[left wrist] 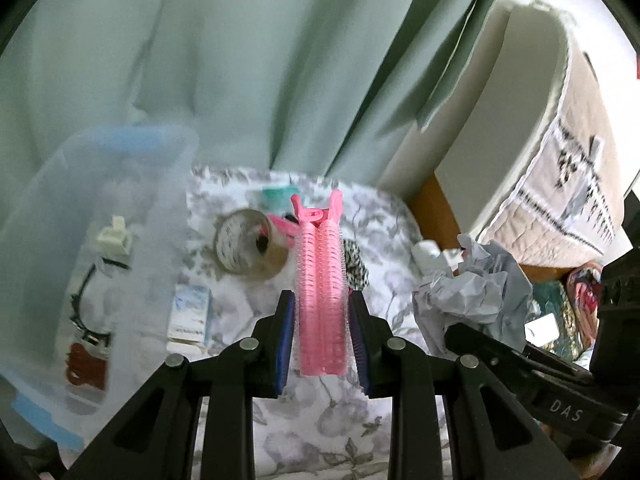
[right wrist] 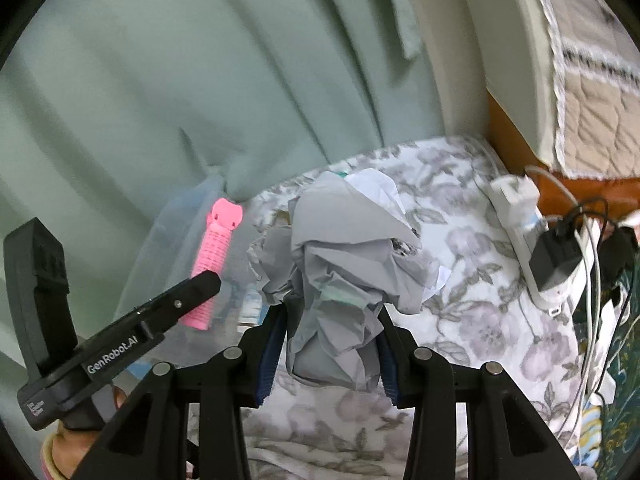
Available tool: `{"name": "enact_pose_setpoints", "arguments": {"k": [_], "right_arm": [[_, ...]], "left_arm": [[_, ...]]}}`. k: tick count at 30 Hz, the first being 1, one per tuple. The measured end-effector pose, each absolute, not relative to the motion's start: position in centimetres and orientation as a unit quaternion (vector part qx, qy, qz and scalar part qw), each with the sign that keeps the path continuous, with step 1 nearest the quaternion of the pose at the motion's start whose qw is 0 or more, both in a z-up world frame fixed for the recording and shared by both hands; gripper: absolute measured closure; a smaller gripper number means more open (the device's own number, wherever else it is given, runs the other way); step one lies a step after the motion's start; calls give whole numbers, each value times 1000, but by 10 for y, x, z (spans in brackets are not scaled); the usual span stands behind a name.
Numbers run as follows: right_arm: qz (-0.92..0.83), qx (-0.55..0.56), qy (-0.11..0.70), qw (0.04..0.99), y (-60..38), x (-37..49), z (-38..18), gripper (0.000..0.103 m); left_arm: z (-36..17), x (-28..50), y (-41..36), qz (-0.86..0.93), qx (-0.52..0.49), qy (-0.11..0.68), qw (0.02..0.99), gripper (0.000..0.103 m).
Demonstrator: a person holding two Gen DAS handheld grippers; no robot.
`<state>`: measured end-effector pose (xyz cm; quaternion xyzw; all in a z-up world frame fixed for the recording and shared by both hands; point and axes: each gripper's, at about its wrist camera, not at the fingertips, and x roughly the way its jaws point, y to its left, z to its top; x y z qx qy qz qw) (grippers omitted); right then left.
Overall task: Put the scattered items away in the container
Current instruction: 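Carry the paper with the right tool while the left tool carries the roller over the container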
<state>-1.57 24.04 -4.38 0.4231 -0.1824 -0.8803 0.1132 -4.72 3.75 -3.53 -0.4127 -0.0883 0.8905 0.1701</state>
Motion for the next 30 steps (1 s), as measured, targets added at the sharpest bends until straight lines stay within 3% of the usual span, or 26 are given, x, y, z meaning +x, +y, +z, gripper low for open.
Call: {"name": "enact_pose_setpoints", "arguments": {"k": [16, 30], "right_arm": [[-899, 374, -137, 182, 172, -4, 18, 58], [-885, 385, -92, 245, 100, -21, 24, 58]], "left_arm": [[15, -21, -53, 926, -331, -141, 112, 75], [7, -6, -132, 928, -317, -191, 45, 75]]}}
